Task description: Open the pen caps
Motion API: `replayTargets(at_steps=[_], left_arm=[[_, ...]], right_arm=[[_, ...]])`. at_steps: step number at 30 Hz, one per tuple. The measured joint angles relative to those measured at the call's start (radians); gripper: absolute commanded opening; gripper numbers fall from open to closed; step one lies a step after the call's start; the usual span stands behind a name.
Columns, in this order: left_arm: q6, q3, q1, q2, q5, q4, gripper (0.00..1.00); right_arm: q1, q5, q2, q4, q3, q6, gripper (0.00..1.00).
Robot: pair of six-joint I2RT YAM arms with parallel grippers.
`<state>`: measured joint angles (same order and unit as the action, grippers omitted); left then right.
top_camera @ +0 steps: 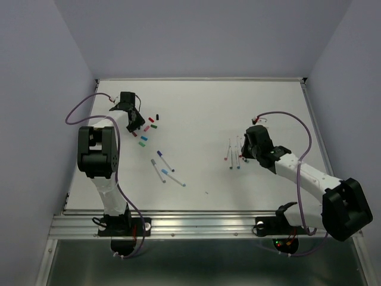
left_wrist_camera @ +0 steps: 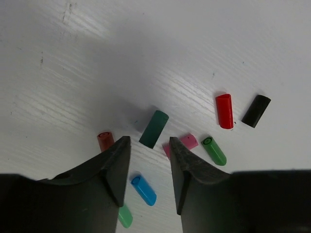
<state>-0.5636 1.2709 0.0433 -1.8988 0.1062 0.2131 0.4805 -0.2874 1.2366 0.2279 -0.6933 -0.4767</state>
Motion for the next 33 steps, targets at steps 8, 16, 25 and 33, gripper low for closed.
replayTargets(at_steps=[8,16,25,33], left_arm=[[0.015,0.002,0.0,0.022,-0.025,0.023,0.76],[0.029,-0.116,0.006,0.348,-0.113,-0.01,0.99],[0.006,-0.33,0.014,0.678,-0.181,-0.078,0.99],[-0.01,-0.401,0.014,0.69,-0.205,-0.08,0.99]], right_arm=[[-0.015,-0.025,-0.013,0.025,-0.015,0.011,0.12],[-0.03,-0.04,0.072,0.027,-0.084,0.026,0.19],[-0.035,-0.023,0.285,0.004,-0.185,0.073,0.24],[-0.035,0.045,0.358,-0.021,-0.208,0.158,0.43]])
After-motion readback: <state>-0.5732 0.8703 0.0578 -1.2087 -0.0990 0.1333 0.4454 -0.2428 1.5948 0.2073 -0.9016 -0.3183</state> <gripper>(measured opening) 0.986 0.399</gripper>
